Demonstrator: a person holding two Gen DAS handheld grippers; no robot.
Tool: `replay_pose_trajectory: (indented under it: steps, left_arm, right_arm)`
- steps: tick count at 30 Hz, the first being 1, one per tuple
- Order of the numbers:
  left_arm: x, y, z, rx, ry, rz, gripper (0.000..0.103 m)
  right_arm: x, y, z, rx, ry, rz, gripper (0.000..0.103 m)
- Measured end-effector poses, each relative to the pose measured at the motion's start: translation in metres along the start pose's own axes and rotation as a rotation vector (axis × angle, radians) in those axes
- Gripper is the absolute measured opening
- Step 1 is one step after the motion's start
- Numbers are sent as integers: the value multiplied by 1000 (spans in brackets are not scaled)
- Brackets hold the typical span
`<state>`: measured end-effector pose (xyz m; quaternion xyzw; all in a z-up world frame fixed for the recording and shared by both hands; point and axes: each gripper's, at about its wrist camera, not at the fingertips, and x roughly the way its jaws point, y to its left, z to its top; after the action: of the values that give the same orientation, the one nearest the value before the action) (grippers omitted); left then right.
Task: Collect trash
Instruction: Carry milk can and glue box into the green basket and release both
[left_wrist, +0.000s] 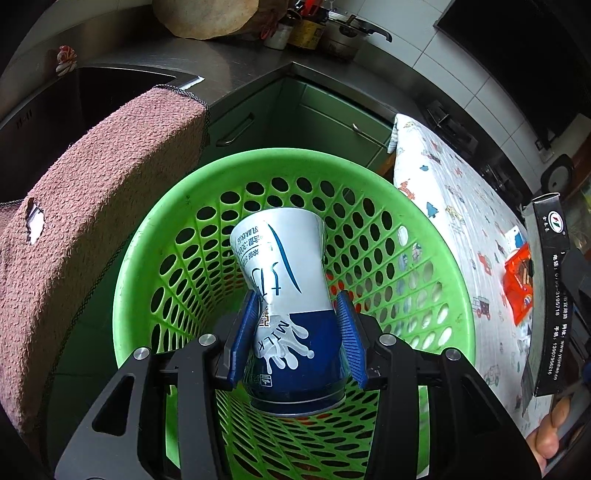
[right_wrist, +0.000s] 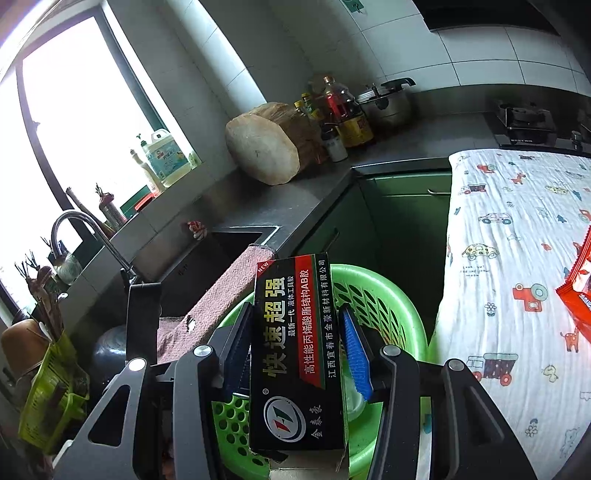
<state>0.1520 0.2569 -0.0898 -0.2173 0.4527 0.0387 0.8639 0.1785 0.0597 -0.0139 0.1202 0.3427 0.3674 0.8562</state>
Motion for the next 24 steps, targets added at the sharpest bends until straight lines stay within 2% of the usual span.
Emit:
replay_pose_trajectory:
  steps: [4,10,16,21,24]
  left_arm:
    - [-2,3,-2,-12,5,-6,44]
    - [-7,3,-2,-18,-4,-10,54]
    - [-8,2,-2,-24,-1,-12,59]
    - [-12,5,0,-36,-8,-8,60]
    - [-15,8,0,-45,-18,-3,63]
  right_arm:
    - [7,1,-1,5,22,-4,46]
    - [9,0,4,37,60,-6,46]
    - [21,-2,11,82,155,-22,46]
    - [23,3,13,55,167,-56,46]
    - [30,0,10,66,188,-47,46]
